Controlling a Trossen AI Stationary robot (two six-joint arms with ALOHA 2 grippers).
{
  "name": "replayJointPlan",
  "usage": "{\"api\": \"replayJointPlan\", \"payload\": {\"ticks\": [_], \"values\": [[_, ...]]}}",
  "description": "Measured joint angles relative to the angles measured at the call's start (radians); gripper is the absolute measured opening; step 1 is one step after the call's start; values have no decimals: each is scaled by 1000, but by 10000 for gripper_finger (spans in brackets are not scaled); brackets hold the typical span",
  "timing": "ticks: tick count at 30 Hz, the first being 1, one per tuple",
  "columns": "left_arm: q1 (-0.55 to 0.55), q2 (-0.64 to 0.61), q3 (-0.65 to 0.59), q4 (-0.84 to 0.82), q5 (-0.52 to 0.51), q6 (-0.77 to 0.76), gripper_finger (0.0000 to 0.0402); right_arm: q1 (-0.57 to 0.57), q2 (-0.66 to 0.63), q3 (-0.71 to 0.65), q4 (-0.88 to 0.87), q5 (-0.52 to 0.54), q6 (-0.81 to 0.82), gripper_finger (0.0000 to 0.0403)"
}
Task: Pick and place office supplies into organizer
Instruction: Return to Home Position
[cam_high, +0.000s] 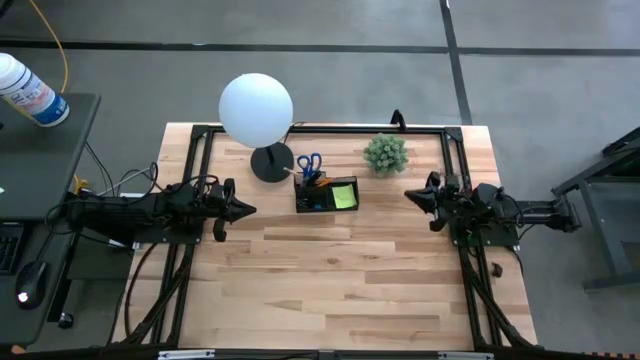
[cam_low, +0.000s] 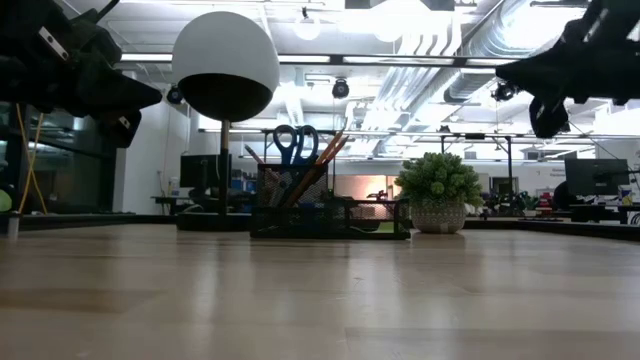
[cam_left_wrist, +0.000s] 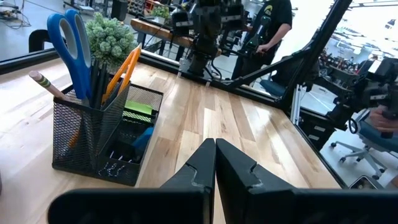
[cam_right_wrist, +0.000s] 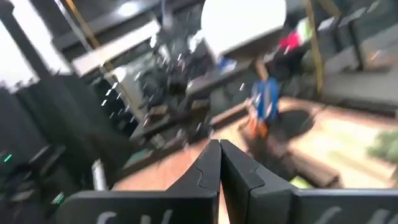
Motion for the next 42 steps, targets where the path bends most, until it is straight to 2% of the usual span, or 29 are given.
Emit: {"api": "replayJointPlan", "payload": {"ticks": [5,11,20,42], "values": [[0,0,0,0,0,0,1,-14,0,0,-90,-120,45,0],[0,0,0,0,0,0,1,-14,0,0,-129,-195,38,0],[0,0,0,0,0,0,1,-14,0,0,-132,-216,-50,0],[0,0,0,0,0,0,1,-14,0,1,-136,-184,-72,0]]}}
